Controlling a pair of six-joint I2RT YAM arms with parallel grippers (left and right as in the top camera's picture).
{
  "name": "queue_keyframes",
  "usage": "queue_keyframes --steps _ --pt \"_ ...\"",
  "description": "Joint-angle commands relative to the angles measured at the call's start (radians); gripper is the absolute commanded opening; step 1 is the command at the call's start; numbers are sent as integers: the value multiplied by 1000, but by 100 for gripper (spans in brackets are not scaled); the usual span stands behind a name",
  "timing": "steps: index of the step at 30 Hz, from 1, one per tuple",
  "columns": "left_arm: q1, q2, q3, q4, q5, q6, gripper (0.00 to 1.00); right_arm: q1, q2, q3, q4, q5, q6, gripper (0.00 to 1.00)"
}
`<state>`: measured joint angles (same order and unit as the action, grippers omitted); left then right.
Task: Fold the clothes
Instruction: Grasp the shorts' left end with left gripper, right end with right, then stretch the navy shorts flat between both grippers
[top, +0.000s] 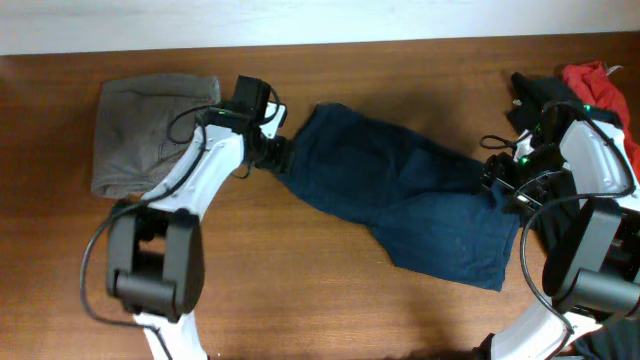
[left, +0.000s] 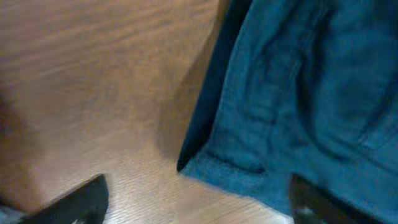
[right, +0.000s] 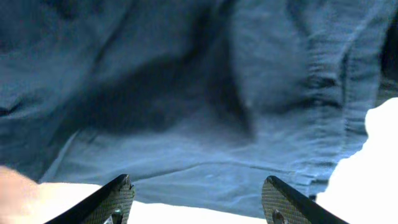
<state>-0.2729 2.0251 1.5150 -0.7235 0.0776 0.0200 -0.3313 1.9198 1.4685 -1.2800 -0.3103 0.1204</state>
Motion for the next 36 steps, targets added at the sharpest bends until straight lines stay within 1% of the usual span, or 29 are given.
queue_keyframes --steps 1,2,3,4,5,6,9,10,11,14,15,17,18,20,21,22,23,25,26,27,28,29,31,32,33,36 --pt "-2 77 -3 87 50 11 65 5 -5 12 -7 -60 -47 70" --pt "-2 89 -3 105 51 10 58 5 -5 12 -7 -60 -47 70" --pt "-2 102 -3 116 56 10 43 5 -5 12 -7 -60 -47 70" --pt "-2 109 -3 117 56 10 31 5 -5 12 -7 -60 -47 70" --pt "-2 122 -4 111 56 10 22 5 -5 12 -7 -60 -47 70" --pt "-2 129 -4 101 56 10 9 5 -5 12 -6 -60 -47 70" --pt "-2 174 -6 17 42 11 0 5 -5 12 -1 -60 -46 70" --pt "-2 188 -11 -18 9 10 0 5 -5 12 0 -60 -46 70" --pt "-2 205 -21 -68 -64 -24 0 5 -5 12 1 -60 -46 70" --pt "21 218 -60 -207 -231 -173 0 5 -5 12 2 -56 -46 70" --pt "33 218 -64 -246 -257 -215 0 5 -4 12 5 -51 -46 70" --pt "70 218 -64 -337 -291 -312 0 5 -4 6 40 -41 -46 70" --pt "81 216 -64 -360 -292 -338 0 8 -4 -1 61 -42 -45 68" --pt "115 210 -64 -422 -291 -404 0 31 -4 -31 115 -47 -34 59" --pt "121 206 -64 -433 -290 -418 0 49 -4 -53 146 -48 -34 59" --pt "124 203 -64 -437 -285 -417 0 64 -4 -69 169 -49 -34 60" --pt "125 194 -64 -441 -284 -418 0 94 -2 -102 212 -48 -34 66" --pt "125 170 -64 -439 -284 -420 0 157 0 -178 320 3 -11 68" --pt "127 157 -64 -436 -285 -419 0 186 0 -225 379 83 48 61" --pt "129 154 -64 -433 -286 -418 0 197 0 -247 403 138 79 54" --pt "137 151 -64 -430 -287 -416 0 208 0 -291 445 225 134 38" --pt "148 151 -64 -429 -284 -416 0 206 0 -324 478 252 151 27" --pt "164 151 -64 -430 -284 -408 0 186 0 -370 518 252 151 13" --pt "172 151 -64 -430 -284 -403 1 169 0 -378 518 252 152 7" --pt "180 151 -64 -430 -284 -392 0 141 -1 -375 500 253 171 4" --pt "205 151 -64 -433 -284 -384 0 77 -3 -342 429 249 170 4"
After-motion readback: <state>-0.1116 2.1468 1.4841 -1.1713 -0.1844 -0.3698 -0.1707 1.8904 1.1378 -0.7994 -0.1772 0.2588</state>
